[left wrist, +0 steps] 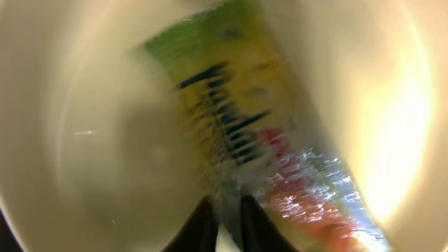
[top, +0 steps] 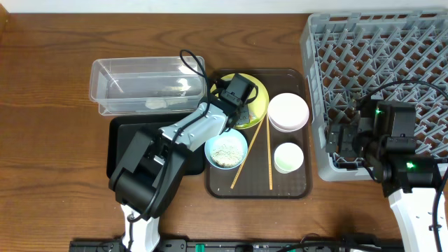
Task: Sort waste into correct bins and load items into the dishwasher rack
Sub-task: 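Grasp the snack wrapper on the yellow plate with the left gripper, then move the wrapper with the left gripper and drop it in the clear bin, then grasp the rim of the light-blue rice bowl with the left gripper, then carry the blue bowl over the black tray and tip out the rice, then return the empty blue bowl to the brown tray with the left gripper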
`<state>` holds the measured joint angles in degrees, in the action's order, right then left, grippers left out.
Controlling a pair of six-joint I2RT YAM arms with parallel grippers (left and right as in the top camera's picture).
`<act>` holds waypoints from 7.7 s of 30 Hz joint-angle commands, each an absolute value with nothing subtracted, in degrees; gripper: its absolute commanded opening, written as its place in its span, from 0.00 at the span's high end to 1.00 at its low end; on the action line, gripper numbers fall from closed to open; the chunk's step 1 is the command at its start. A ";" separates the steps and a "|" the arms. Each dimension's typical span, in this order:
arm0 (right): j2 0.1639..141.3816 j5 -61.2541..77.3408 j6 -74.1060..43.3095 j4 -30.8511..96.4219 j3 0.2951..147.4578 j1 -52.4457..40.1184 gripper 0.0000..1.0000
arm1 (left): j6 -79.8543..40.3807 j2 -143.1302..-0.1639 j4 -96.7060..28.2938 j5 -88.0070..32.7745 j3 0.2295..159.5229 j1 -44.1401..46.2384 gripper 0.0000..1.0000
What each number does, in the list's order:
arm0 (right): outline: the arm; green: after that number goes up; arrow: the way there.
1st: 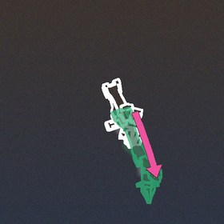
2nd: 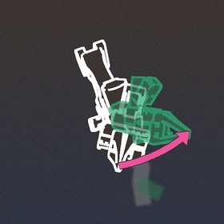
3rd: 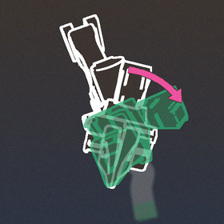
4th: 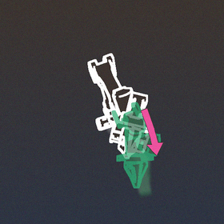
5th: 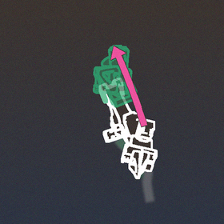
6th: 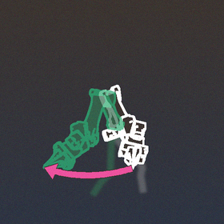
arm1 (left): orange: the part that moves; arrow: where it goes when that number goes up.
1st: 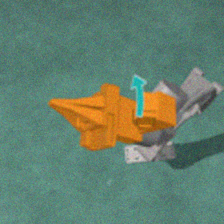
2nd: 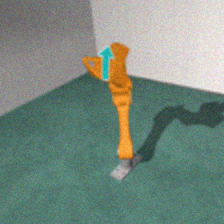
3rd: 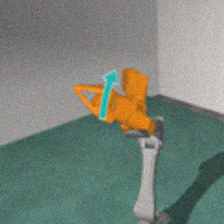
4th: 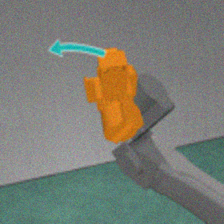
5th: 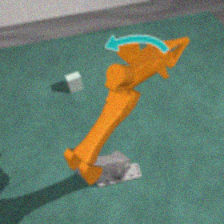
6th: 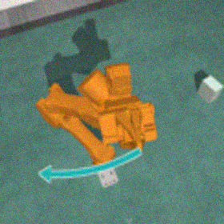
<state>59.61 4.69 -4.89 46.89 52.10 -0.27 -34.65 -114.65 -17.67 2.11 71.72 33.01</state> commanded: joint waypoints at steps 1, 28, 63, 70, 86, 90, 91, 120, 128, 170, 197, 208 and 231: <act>59.53 4.75 -4.21 46.98 53.28 0.32 0.01 | -34.57 -116.07 -17.82 2.37 71.50 32.69 0.94; 59.53 4.75 -4.21 47.16 53.28 0.32 0.01 | -34.83 -93.93 -23.55 2.59 71.59 14.11 0.94; 59.53 4.75 -4.23 47.18 53.28 0.32 0.01 | -17.87 -99.15 -39.55 -6.85 71.46 40.49 0.54; 59.53 4.78 -4.23 47.20 53.28 0.32 0.01 | -18.44 -106.34 -39.38 -6.87 71.46 43.27 0.60; 59.53 4.78 -4.21 47.20 53.28 0.32 0.01 | -19.38 -108.99 -38.94 -6.87 71.46 43.75 0.87; 59.53 4.75 -4.21 47.37 53.28 0.32 0.01 | -19.57 -108.99 -39.38 -6.85 71.46 43.99 0.94; 59.53 4.75 -4.21 47.40 53.28 0.32 0.01 | -19.68 -108.99 -39.72 -6.85 71.46 44.07 0.94; 59.53 4.75 -4.21 47.42 53.28 0.32 0.01 | -5.65 -88.95 -49.63 -34.92 65.43 15.70 0.94; 59.53 4.75 -4.21 47.42 53.30 0.32 0.01 | 13.15 -89.62 -50.15 -63.33 57.43 -1.85 0.94; 59.53 4.75 -4.21 47.86 53.28 0.32 0.01 | -11.00 -90.24 -31.48 -89.36 48.27 -24.99 0.94; 59.53 4.75 -4.21 48.40 53.30 0.32 0.01 | -31.83 -89.93 -26.65 -88.60 48.23 -24.05 0.94; 59.53 4.75 -4.21 48.23 53.30 0.32 0.01 | -25.43 -76.69 -26.41 -53.36 51.05 -3.20 0.94; 59.53 4.75 -4.21 48.49 53.28 0.32 0.01 | -21.61 -91.20 -17.08 -10.44 52.97 41.87 0.94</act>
<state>59.61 4.69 -4.89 48.40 52.14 -0.27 -22.39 -89.73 -17.58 -12.86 51.96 41.06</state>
